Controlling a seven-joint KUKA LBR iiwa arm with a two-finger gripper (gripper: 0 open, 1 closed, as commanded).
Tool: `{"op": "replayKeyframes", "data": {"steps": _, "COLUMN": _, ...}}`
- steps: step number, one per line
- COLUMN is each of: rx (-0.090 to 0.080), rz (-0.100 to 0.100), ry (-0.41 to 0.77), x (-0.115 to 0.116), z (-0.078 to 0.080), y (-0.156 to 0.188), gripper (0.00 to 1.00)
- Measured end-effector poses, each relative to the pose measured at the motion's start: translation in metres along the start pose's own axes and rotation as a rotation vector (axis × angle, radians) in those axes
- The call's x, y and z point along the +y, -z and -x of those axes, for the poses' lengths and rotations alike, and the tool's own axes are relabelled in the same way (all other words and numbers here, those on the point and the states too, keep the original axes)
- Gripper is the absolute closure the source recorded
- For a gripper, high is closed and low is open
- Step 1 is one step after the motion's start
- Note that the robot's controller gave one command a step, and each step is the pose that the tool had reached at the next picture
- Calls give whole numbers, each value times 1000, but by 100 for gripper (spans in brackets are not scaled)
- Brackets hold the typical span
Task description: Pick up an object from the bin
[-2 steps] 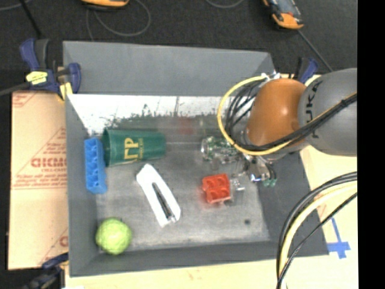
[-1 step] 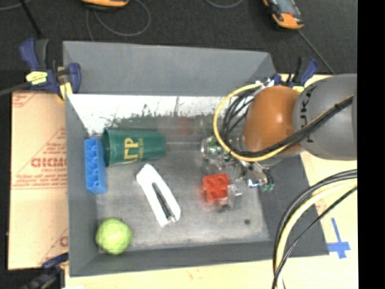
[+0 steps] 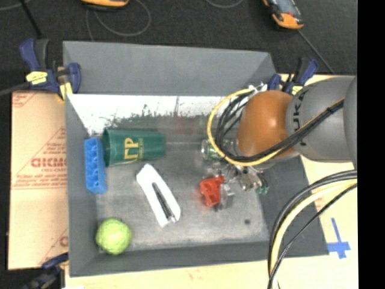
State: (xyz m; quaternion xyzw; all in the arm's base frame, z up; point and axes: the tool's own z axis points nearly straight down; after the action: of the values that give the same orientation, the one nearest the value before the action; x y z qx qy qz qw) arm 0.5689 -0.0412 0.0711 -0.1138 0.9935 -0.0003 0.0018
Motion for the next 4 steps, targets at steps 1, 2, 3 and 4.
{"op": "replayKeyframes", "data": {"steps": 1, "rx": 0, "rz": 0, "ry": 0, "x": 0, "z": 0, "y": 0, "gripper": 100}}
{"op": "replayKeyframes", "data": {"steps": 2, "rx": -1, "rz": 0, "ry": 0, "x": 0, "z": 0, "y": 1, "gripper": 100}}
{"op": "replayKeyframes", "data": {"steps": 3, "rx": -1, "rz": -1, "ry": 0, "x": 0, "z": 0, "y": 4, "gripper": 100}}
{"op": "replayKeyframes", "data": {"steps": 4, "rx": 1, "rz": 0, "ry": 0, "x": -1, "z": 0, "y": 9, "gripper": 100}}
